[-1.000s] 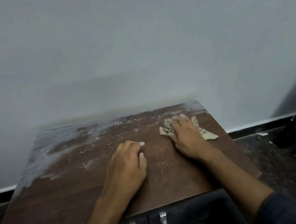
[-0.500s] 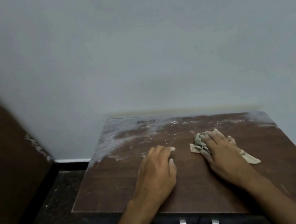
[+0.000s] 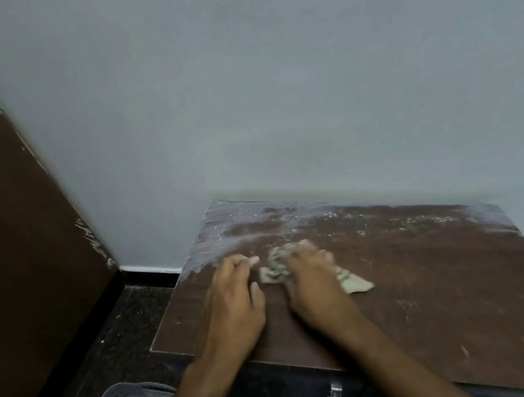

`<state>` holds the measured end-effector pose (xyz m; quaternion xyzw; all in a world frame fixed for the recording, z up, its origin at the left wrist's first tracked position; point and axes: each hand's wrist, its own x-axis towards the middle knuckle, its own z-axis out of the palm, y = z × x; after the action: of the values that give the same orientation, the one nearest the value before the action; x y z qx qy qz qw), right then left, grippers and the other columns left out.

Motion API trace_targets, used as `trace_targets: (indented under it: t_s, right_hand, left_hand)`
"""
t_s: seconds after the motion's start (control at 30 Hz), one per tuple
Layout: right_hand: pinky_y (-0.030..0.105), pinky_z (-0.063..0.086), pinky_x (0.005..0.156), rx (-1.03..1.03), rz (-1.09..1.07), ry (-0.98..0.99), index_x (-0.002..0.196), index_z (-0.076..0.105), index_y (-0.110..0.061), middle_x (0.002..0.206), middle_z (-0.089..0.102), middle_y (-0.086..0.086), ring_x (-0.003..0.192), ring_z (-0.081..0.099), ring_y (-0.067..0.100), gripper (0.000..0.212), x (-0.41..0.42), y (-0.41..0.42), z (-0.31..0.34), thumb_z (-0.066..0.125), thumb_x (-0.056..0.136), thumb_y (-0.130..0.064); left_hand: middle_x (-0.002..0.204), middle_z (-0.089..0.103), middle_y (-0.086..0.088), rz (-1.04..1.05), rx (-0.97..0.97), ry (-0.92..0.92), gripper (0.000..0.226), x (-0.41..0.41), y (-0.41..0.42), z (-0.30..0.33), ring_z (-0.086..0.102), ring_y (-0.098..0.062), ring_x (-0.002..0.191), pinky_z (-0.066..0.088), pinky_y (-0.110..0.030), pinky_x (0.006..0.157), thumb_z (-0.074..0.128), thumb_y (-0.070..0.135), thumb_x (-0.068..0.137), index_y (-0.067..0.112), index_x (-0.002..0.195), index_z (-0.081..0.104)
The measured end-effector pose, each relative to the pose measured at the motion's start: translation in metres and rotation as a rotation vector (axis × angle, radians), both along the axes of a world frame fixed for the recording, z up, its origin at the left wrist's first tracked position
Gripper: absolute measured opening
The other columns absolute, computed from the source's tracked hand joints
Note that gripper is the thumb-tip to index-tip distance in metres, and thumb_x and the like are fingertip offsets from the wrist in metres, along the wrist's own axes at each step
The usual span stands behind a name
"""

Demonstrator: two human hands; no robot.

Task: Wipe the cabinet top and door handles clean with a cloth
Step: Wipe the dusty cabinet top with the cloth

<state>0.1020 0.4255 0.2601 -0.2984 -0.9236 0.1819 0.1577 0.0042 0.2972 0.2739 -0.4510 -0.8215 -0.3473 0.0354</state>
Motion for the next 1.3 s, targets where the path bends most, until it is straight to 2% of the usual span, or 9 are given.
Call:
trace_targets:
  t_s: [0.2, 0.3, 0.43, 0.53, 0.7, 0.87, 1.0, 1.2, 1.3]
  right_hand:
    - [0.045, 0.026, 0.118, -0.015, 0.293, 0.016, 0.141, 0.053, -0.025, 0.147, 0.051, -0.001, 0.142, 0.037, 0.021, 0.042, -0.007, -0.012, 0.002, 0.046, 0.099, -0.021]
    - [0.042, 0.032, 0.115, -0.035, 0.027, 0.057, 0.131, 0.063, -0.029, 0.139, 0.059, -0.001, 0.132, 0.048, 0.021, 0.039, 0.023, 0.052, 0.002, 0.055, 0.095, -0.015]
    - [0.047, 0.027, 0.116, -0.027, -0.270, -0.023, 0.137, 0.058, -0.022, 0.148, 0.051, 0.001, 0.142, 0.038, 0.025, 0.039, 0.038, 0.081, 0.001, 0.057, 0.098, -0.023]
    - [0.050, 0.035, 0.109, -0.004, -0.052, 0.070, 0.129, 0.061, -0.026, 0.135, 0.057, -0.001, 0.131, 0.045, 0.023, 0.034, 0.020, 0.031, -0.002, 0.053, 0.097, -0.020]
    - [0.046, 0.032, 0.115, 0.039, 0.269, 0.060, 0.137, 0.053, -0.026, 0.145, 0.050, -0.008, 0.140, 0.038, 0.015, 0.039, 0.023, -0.007, -0.011, 0.044, 0.099, -0.026]
    - [0.047, 0.040, 0.110, 0.013, -0.129, 0.109, 0.124, 0.066, -0.028, 0.132, 0.063, -0.003, 0.128, 0.053, 0.022, 0.036, 0.089, 0.098, -0.009, 0.052, 0.091, -0.023]
    - [0.051, 0.033, 0.112, 0.018, -0.371, -0.007, 0.130, 0.062, -0.020, 0.141, 0.057, 0.004, 0.136, 0.044, 0.028, 0.034, 0.107, 0.108, -0.006, 0.055, 0.097, -0.024]
    - [0.045, 0.029, 0.116, 0.012, 0.087, 0.021, 0.140, 0.056, -0.025, 0.146, 0.053, -0.003, 0.141, 0.038, 0.018, 0.047, 0.091, 0.031, -0.010, 0.048, 0.094, -0.034]
    - [0.045, 0.036, 0.116, -0.008, 0.072, 0.047, 0.132, 0.063, -0.029, 0.141, 0.059, -0.005, 0.136, 0.048, 0.017, 0.043, 0.110, 0.070, -0.011, 0.053, 0.090, -0.031]
  left_hand:
    - [0.119, 0.062, -0.001, 0.027, 0.013, -0.025, 0.036, -0.008, 0.003, 0.014, 0.055, -0.019, 0.115, 0.042, -0.031, 0.102, 0.058, 0.004, 0.085, 0.014, 0.119, 0.066]
    - [0.119, 0.059, 0.006, -0.010, -0.002, -0.046, 0.034, -0.007, -0.006, 0.013, 0.052, -0.010, 0.114, 0.037, -0.022, 0.099, 0.058, 0.007, 0.089, 0.018, 0.121, 0.065]
    - [0.116, 0.058, 0.009, -0.030, -0.005, -0.061, 0.033, -0.005, -0.007, 0.009, 0.052, -0.008, 0.110, 0.040, -0.022, 0.098, 0.057, 0.009, 0.090, 0.020, 0.120, 0.065]
    - [0.116, 0.059, 0.008, -0.045, 0.000, -0.067, 0.031, -0.001, 0.003, 0.007, 0.053, -0.010, 0.111, 0.040, -0.022, 0.097, 0.057, 0.011, 0.091, 0.018, 0.120, 0.064]
    - [0.109, 0.060, 0.011, -0.126, 0.023, -0.049, 0.022, 0.010, 0.023, 0.006, 0.054, -0.008, 0.104, 0.047, -0.028, 0.092, 0.054, 0.019, 0.095, 0.019, 0.114, 0.065]
    - [0.112, 0.058, 0.015, -0.207, -0.015, -0.031, 0.025, 0.023, 0.032, 0.003, 0.049, -0.002, 0.106, 0.037, -0.019, 0.089, 0.052, 0.025, 0.097, 0.023, 0.120, 0.063]
    - [0.117, 0.059, 0.013, -0.226, -0.055, -0.001, 0.029, 0.031, 0.039, 0.001, 0.051, -0.005, 0.111, 0.042, -0.022, 0.093, 0.052, 0.027, 0.097, 0.024, 0.125, 0.061]
    - [0.117, 0.058, 0.011, -0.280, -0.078, 0.039, 0.030, 0.041, 0.050, 0.002, 0.051, -0.008, 0.112, 0.043, -0.025, 0.097, 0.052, 0.028, 0.096, 0.022, 0.125, 0.059]
    - [0.117, 0.057, 0.013, -0.292, -0.077, 0.041, 0.030, 0.036, 0.042, 0.004, 0.050, -0.005, 0.111, 0.040, -0.021, 0.095, 0.052, 0.027, 0.097, 0.024, 0.125, 0.059]
